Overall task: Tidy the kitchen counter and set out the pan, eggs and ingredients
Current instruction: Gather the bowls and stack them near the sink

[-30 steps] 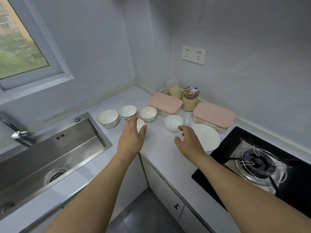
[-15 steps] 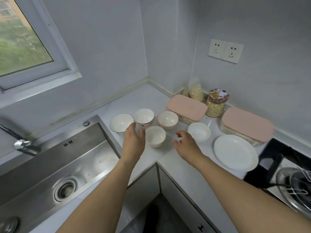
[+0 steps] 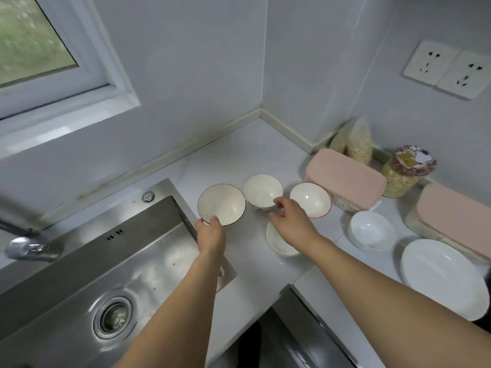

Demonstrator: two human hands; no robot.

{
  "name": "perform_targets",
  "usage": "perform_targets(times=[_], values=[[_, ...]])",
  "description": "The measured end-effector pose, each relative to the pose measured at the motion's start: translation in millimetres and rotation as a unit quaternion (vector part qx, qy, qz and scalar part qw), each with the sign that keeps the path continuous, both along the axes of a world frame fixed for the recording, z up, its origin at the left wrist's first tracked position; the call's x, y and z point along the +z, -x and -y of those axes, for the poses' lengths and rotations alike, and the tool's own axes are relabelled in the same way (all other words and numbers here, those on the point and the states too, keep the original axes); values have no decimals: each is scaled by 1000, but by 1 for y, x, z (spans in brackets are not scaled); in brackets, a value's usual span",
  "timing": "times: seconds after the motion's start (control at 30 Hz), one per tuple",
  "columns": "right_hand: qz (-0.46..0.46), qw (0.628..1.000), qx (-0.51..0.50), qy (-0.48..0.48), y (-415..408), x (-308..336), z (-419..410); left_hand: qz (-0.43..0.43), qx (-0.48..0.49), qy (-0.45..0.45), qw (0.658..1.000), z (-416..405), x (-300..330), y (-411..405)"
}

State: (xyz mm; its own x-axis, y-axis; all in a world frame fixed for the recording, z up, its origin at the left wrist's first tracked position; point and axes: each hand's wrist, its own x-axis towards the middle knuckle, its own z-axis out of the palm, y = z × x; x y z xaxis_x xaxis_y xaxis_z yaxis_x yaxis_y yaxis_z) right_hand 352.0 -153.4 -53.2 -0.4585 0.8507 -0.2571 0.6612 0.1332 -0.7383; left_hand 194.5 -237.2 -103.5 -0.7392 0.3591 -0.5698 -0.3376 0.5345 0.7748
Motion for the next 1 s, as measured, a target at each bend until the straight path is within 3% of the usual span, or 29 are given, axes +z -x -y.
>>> perform_targets(times=[0.2,0.4,0.6,0.73,0.9,1.0], values=[[6,1000,-21,13,18,-16,-11,59,8,8,998,-13,-31,16],[-6,998,-62,13,18,-15,-17,14,41,2,999,-19,-25,21],[-23,988,-151,5,-13,-2,-25,-15,77,-38,996,-37,17,8],[-56,974,-220,16,-44,7,-27,-43,20,-61,997,-61,50,-17],[-120,925,-358,37,-102,14,-28,-68,-79,-105,989,-80,70,-81],[-169,866,-463,88,-148,11,-28,-70,-127,-116,983,-89,73,-123]])
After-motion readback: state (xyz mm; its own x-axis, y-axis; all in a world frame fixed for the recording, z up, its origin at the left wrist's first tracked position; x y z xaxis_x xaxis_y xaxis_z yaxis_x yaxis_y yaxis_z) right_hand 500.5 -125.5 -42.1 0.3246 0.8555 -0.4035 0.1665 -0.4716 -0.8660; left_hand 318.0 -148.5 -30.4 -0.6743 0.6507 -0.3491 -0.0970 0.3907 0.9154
